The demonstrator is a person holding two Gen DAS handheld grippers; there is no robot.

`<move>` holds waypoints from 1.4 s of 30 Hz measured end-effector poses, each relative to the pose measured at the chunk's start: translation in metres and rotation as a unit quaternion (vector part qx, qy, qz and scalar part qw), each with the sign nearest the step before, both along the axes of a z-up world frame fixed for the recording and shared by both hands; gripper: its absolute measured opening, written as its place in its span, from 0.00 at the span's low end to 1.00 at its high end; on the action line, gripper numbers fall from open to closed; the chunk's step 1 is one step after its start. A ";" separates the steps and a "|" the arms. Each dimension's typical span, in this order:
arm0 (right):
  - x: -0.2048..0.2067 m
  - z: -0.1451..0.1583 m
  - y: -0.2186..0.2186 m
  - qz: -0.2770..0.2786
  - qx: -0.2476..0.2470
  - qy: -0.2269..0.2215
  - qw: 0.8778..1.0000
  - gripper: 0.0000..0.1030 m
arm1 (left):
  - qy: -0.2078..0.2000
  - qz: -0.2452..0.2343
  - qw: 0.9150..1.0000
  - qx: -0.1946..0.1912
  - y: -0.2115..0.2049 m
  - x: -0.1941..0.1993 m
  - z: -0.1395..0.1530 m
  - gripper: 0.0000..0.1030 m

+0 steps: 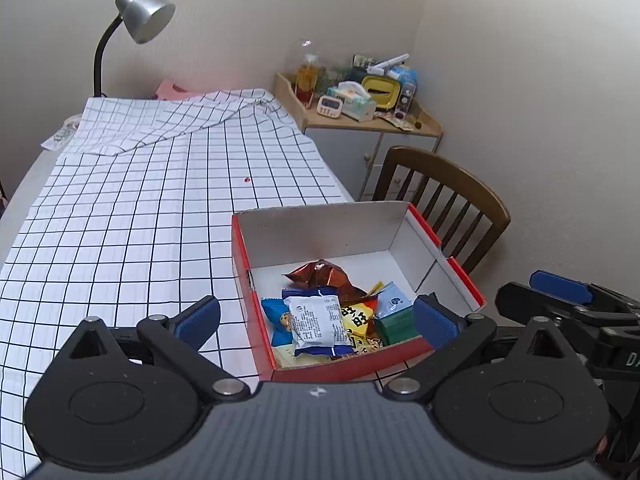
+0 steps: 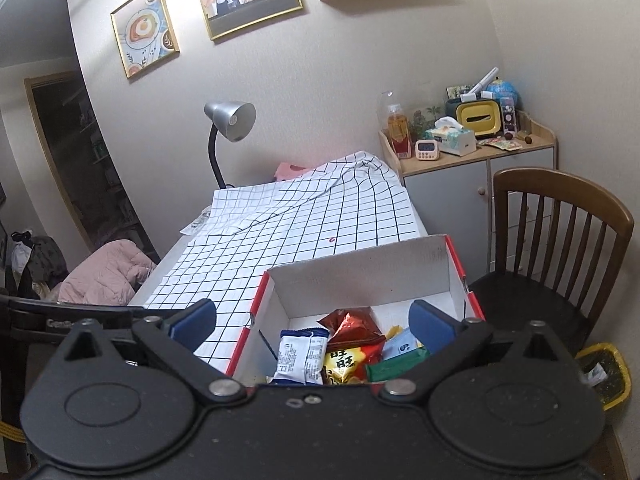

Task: Organize snacks

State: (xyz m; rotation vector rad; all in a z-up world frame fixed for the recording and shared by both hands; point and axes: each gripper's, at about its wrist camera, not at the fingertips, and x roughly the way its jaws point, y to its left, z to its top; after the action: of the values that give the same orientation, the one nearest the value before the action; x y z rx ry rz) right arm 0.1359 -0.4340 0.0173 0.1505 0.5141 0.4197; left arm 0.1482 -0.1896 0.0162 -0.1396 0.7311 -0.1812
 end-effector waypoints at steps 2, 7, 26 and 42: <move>-0.005 0.001 0.002 -0.004 -0.001 -0.004 1.000 1.00 | -0.004 -0.001 1.000 0.004 -0.002 -0.005 0.001 1.00; -0.013 0.003 0.001 -0.011 0.010 -0.008 1.000 1.00 | -0.017 0.000 1.000 0.008 -0.004 -0.019 0.006 1.00; -0.029 0.008 0.000 -0.015 0.006 -0.031 0.999 1.00 | -0.038 0.012 0.999 0.014 -0.009 -0.042 0.017 1.00; -0.025 0.007 -0.002 -0.019 0.006 -0.022 1.000 1.00 | -0.033 0.016 0.999 0.010 -0.007 -0.041 0.015 1.00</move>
State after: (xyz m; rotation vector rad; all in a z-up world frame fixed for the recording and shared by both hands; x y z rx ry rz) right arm 0.1105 -0.4357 0.0240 0.1617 0.4651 0.3872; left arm 0.1076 -0.1971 0.0310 -0.1250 0.6641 -0.1476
